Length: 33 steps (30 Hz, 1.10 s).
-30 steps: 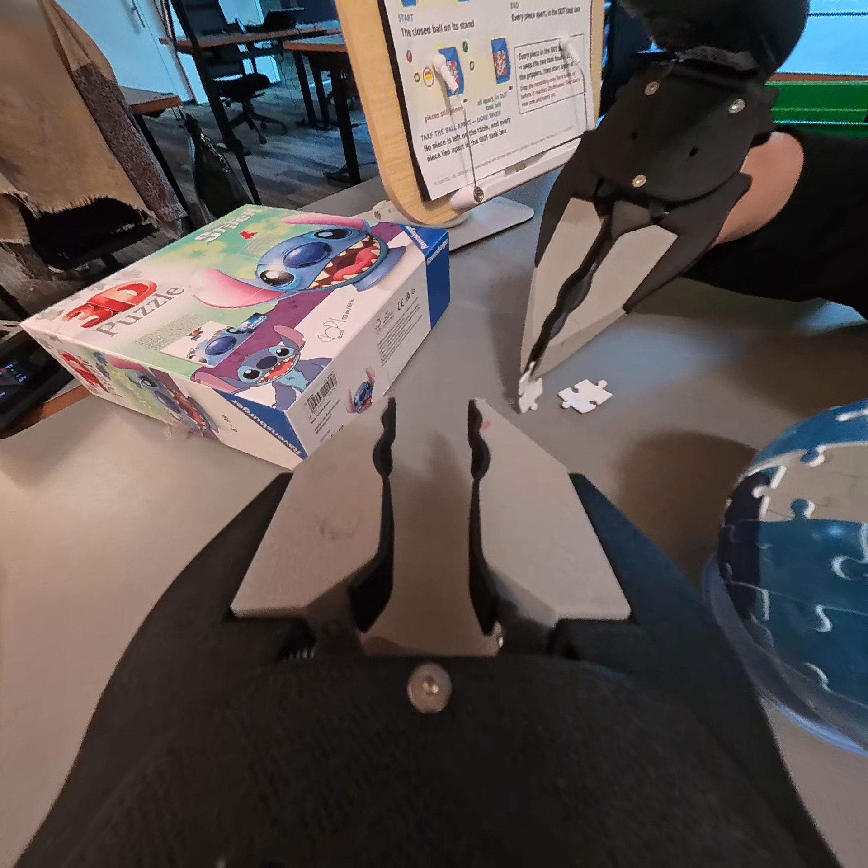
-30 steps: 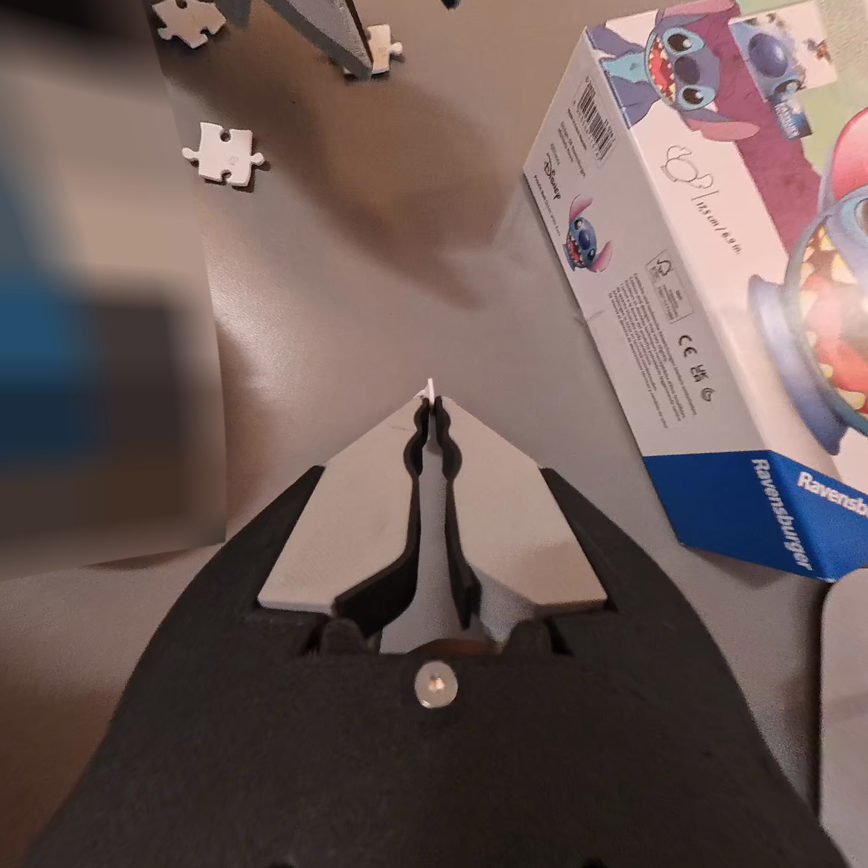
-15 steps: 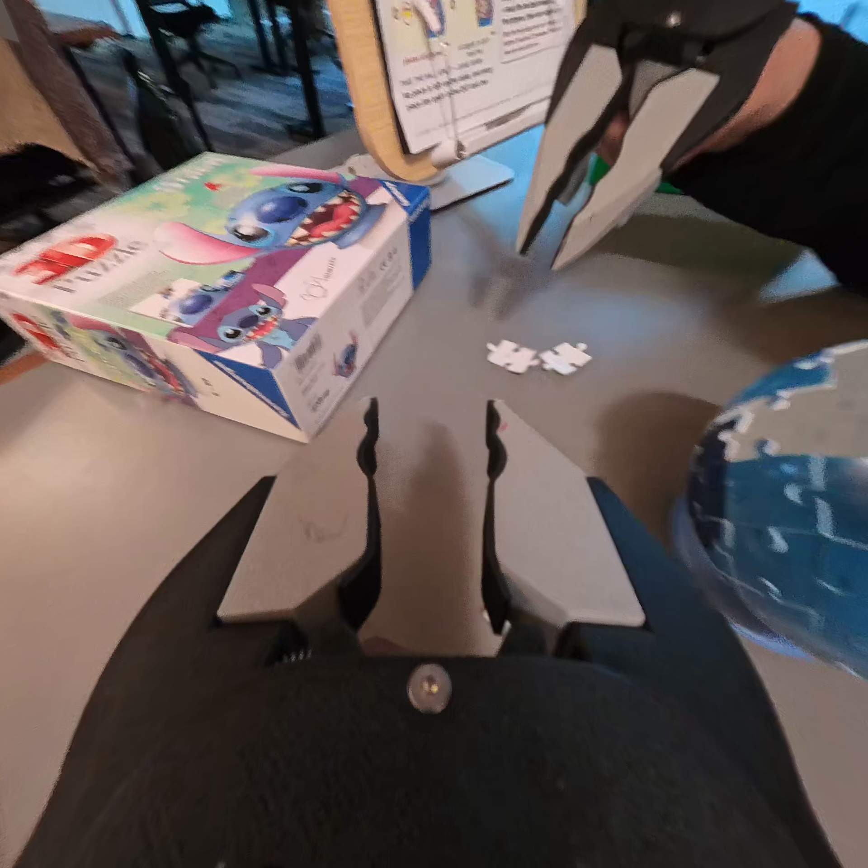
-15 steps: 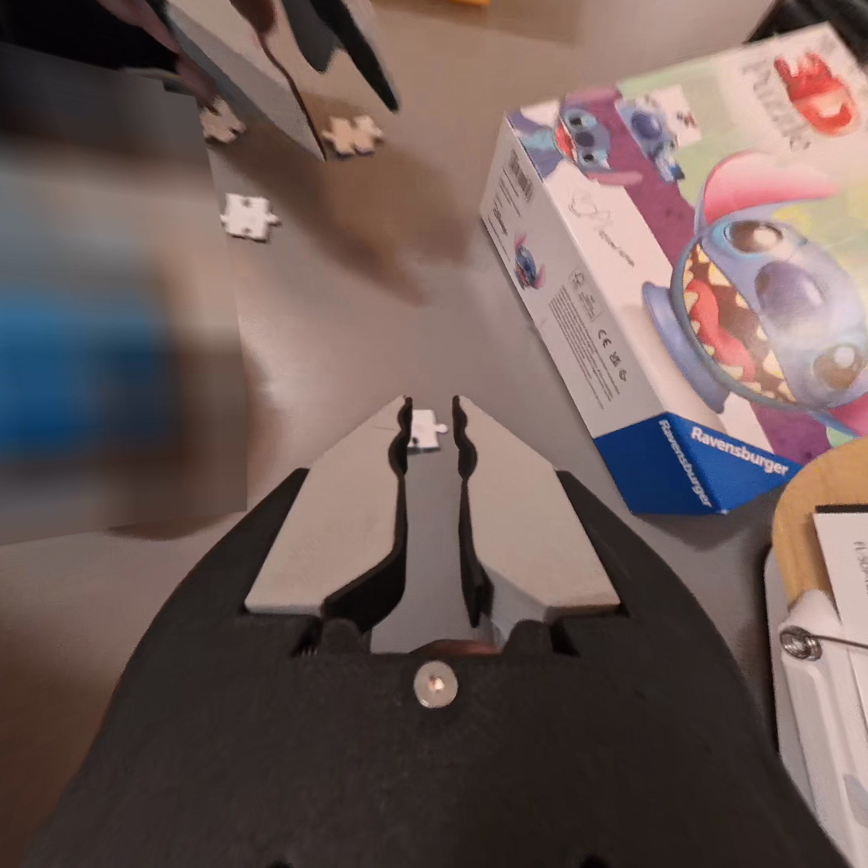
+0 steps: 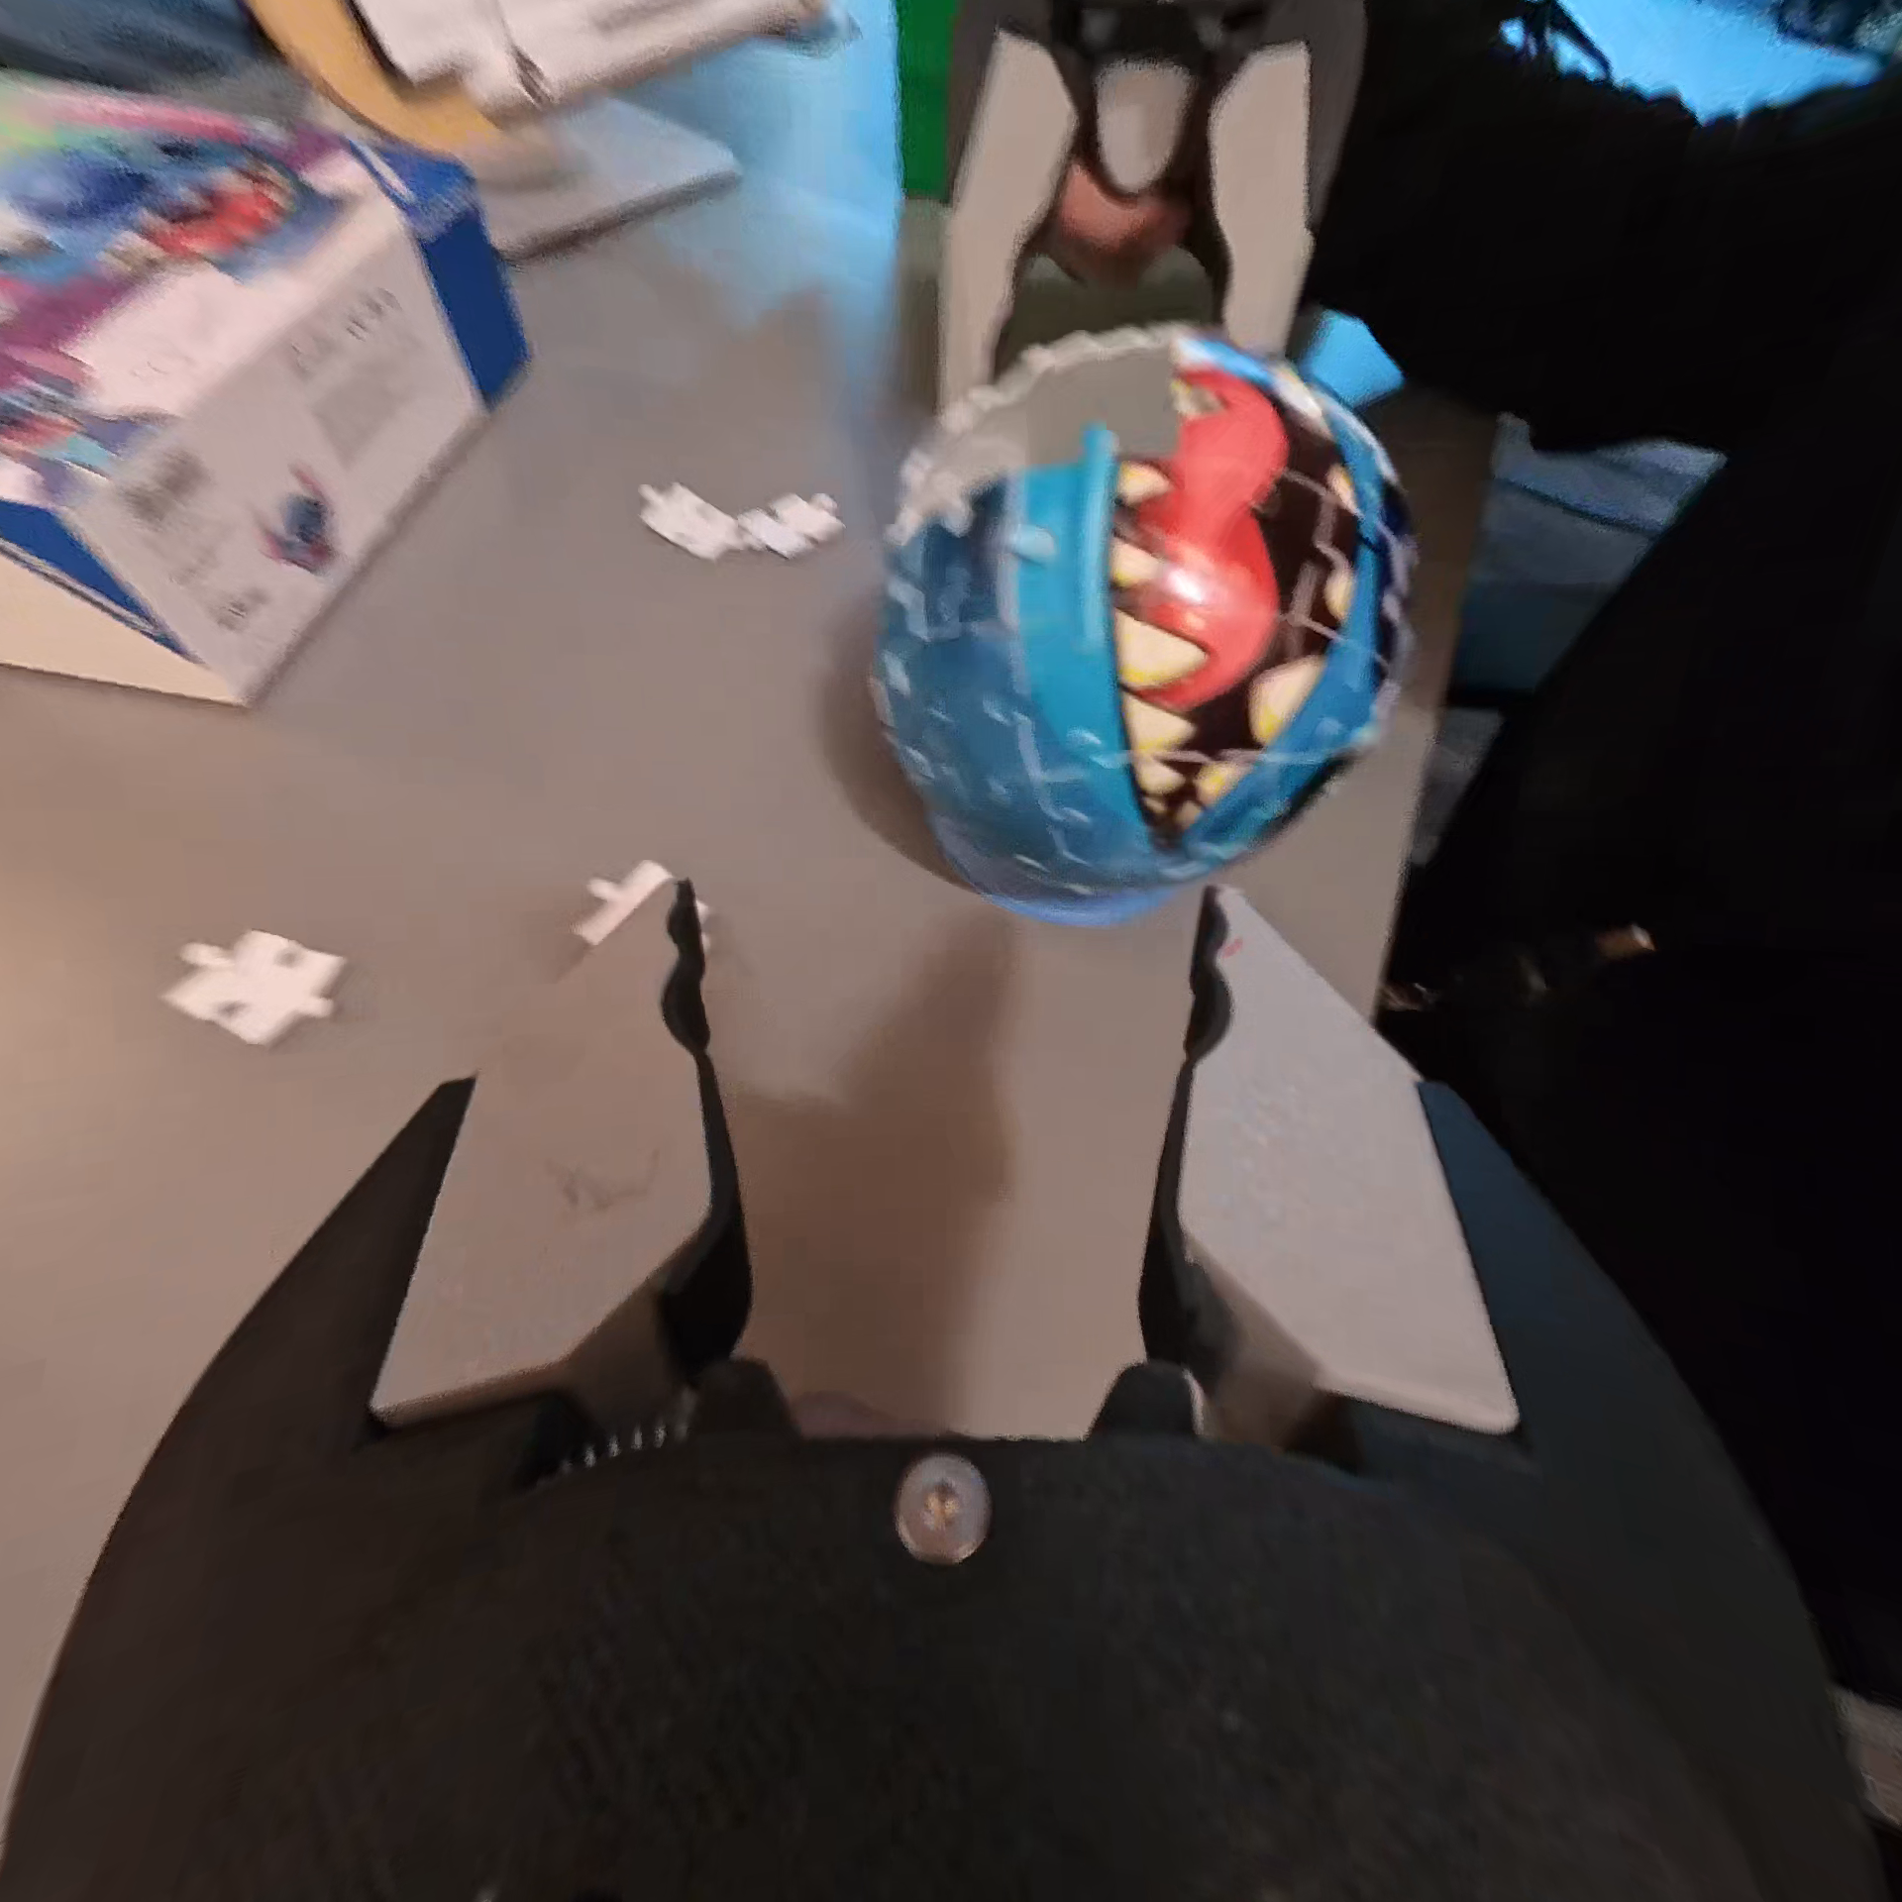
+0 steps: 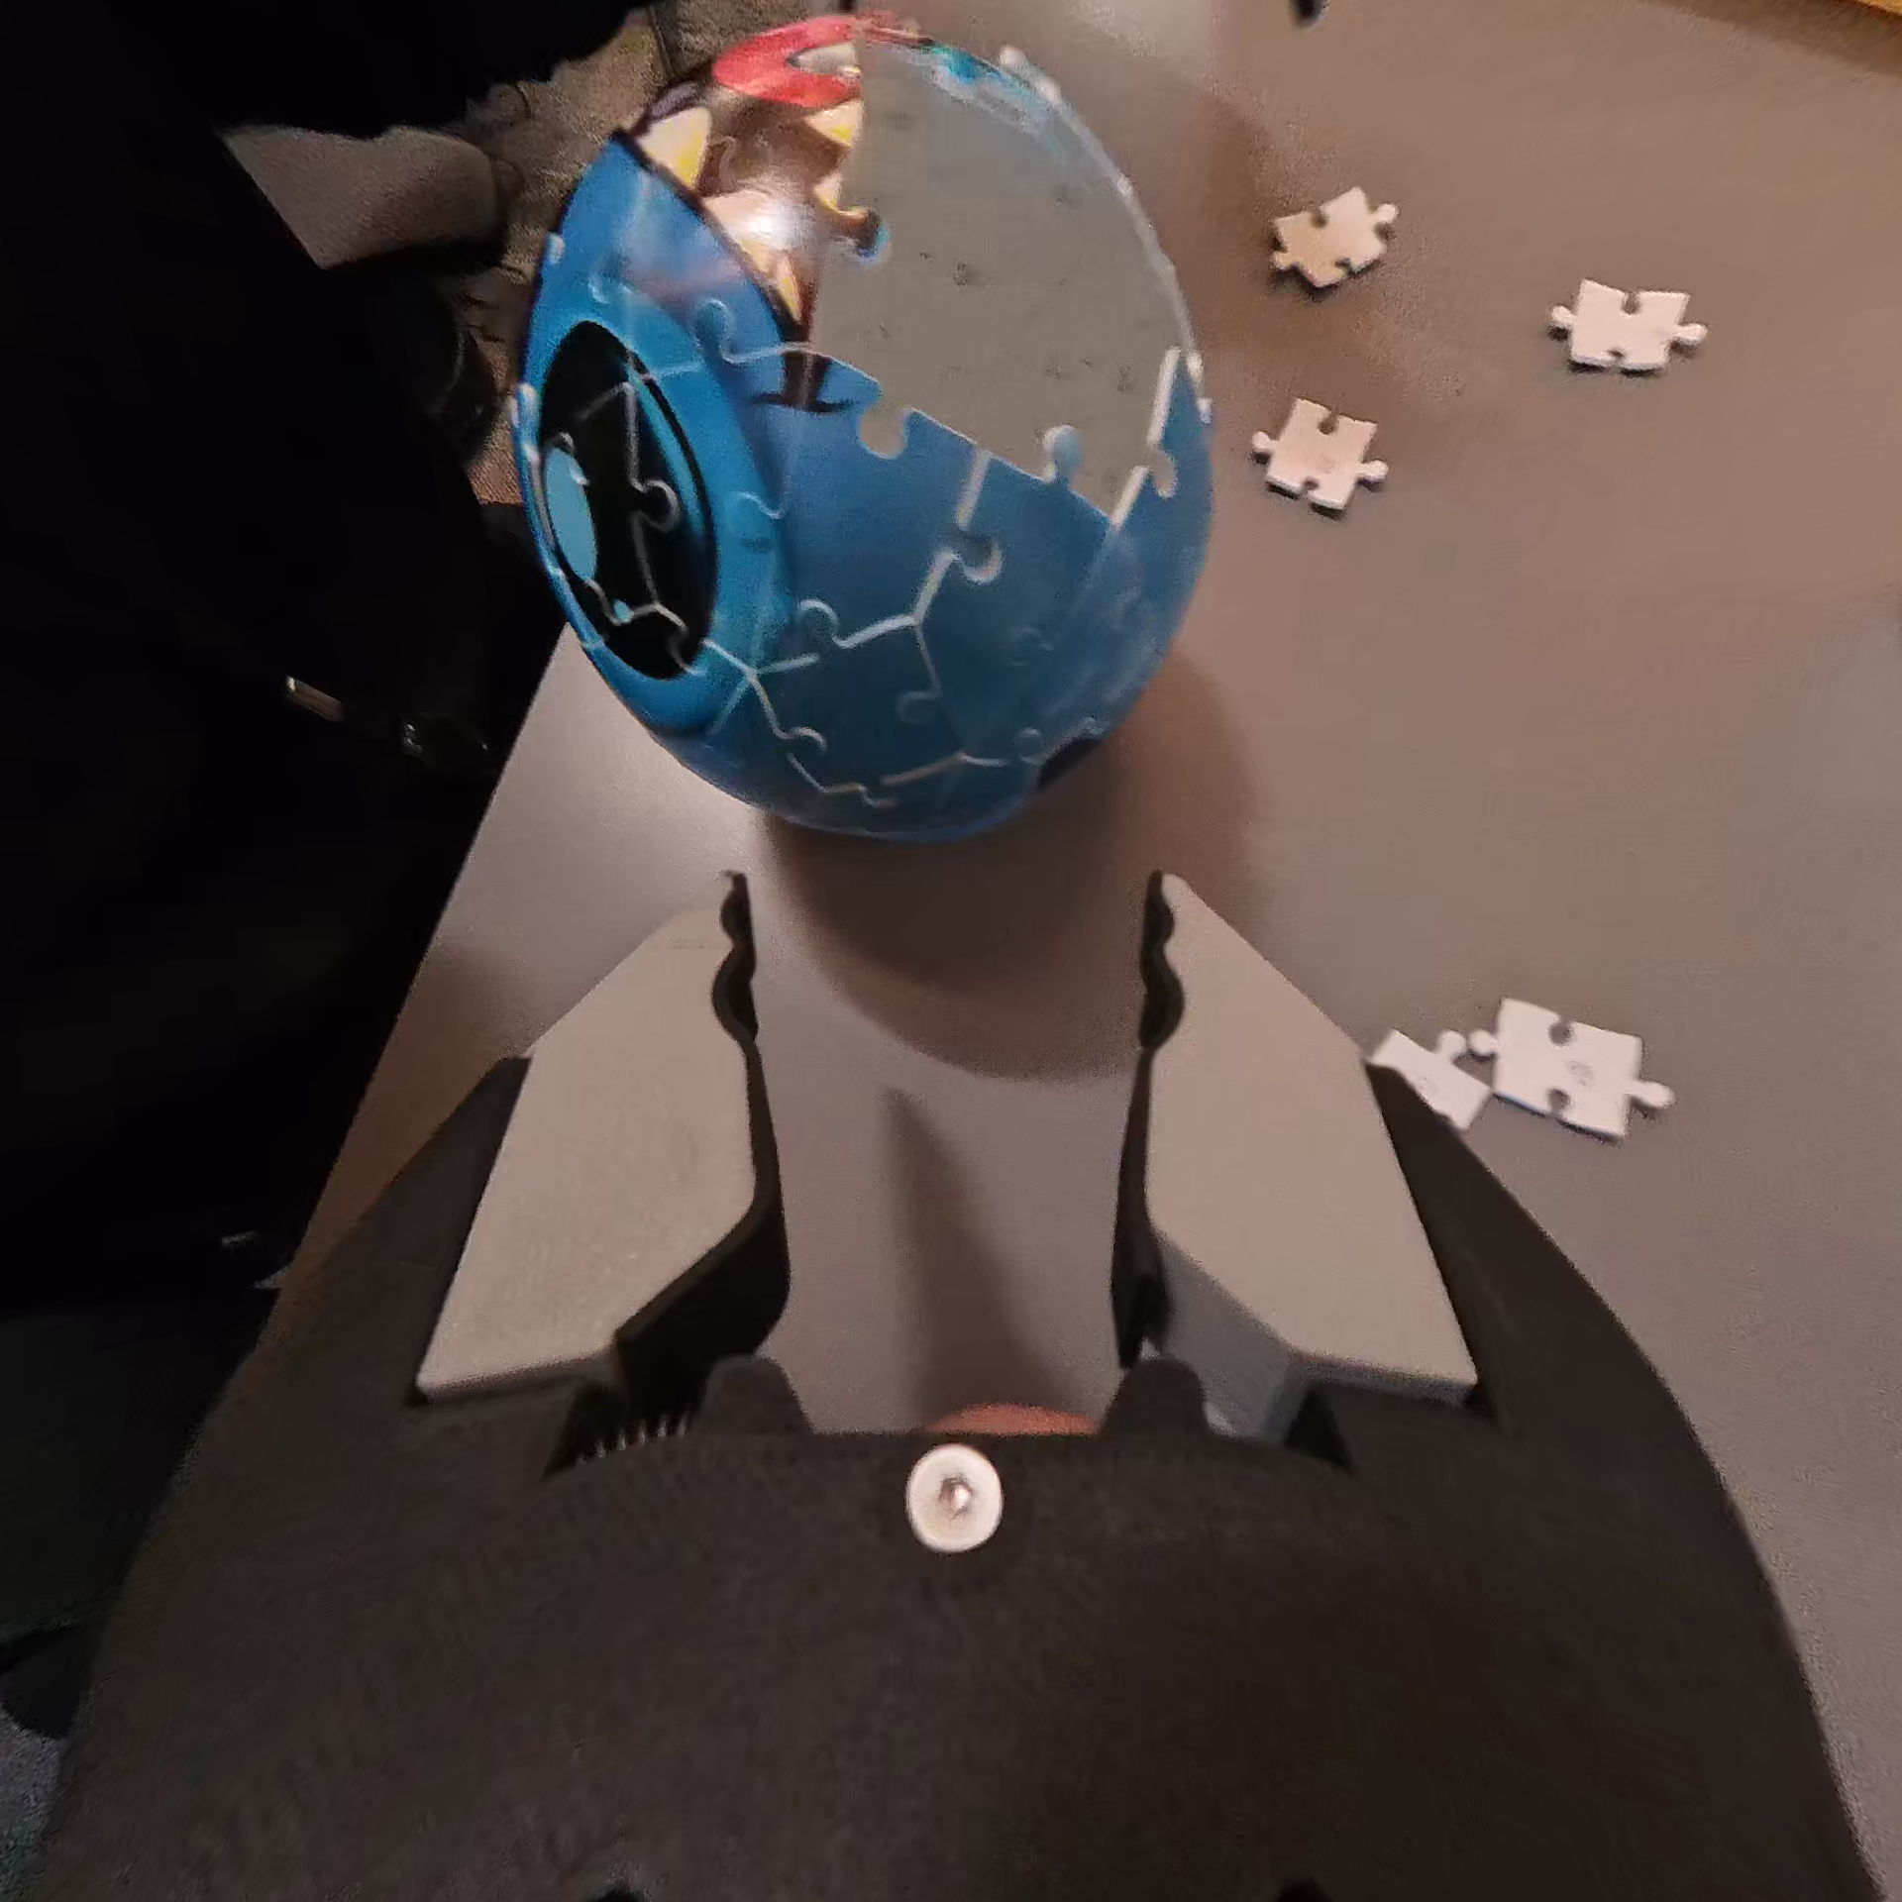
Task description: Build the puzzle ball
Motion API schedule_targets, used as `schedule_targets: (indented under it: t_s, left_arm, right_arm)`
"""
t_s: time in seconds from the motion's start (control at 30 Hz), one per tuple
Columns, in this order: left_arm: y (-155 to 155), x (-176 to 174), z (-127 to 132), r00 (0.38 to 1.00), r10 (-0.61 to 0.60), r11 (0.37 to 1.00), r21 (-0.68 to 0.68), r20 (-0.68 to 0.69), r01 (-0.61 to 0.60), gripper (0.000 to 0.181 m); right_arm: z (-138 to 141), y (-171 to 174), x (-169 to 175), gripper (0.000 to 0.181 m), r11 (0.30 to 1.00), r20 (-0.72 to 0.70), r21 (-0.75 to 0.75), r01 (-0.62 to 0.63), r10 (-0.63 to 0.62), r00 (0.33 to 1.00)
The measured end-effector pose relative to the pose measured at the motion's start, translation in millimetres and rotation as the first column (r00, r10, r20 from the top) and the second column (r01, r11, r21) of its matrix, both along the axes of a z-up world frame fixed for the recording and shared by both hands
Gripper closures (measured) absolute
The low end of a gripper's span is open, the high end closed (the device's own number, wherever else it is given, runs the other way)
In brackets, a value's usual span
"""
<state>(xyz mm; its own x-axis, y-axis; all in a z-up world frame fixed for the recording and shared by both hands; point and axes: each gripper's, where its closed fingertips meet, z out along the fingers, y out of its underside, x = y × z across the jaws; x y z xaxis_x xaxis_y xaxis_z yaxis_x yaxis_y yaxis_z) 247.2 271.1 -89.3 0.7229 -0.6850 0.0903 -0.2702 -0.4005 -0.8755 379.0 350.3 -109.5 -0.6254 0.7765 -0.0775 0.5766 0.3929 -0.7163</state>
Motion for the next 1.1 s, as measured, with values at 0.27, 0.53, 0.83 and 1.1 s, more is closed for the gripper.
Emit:
schedule_targets:
  t_s: [0.27,0.53,0.83,1.1]
  left_arm:
    - [-3.4,38.8,-28.3,0.997,0.006,0.995,-0.103,-0.077,-0.014,0.074]
    - [1.2,59.0,-17.4,0.999,-0.03,0.997,-0.07,0.01,0.031,0.085]
    - [3.1,64.7,-18.6,1.0,-0.024,0.999,-0.032,0.008,0.025,0.084]
    - [3.4,67.0,-21.4,1.0,-0.024,0.999,-0.022,0.018,0.025,0.08]
  right_arm:
    - [0.3,-16.6,-11.4,0.094,0.995,-0.047,-0.097,0.03,-0.035,0.998]
    - [-4.9,-26.4,-10.2,0.093,0.993,-0.072,-0.12,-0.005,-0.004,0.997]
    - [-9.1,-30.8,-12.4,0.094,0.99,-0.094,-0.143,0.007,-0.02,0.995]
    - [-9.4,-30.5,-12.5,0.092,0.99,-0.098,-0.139,0.005,-0.019,0.995]
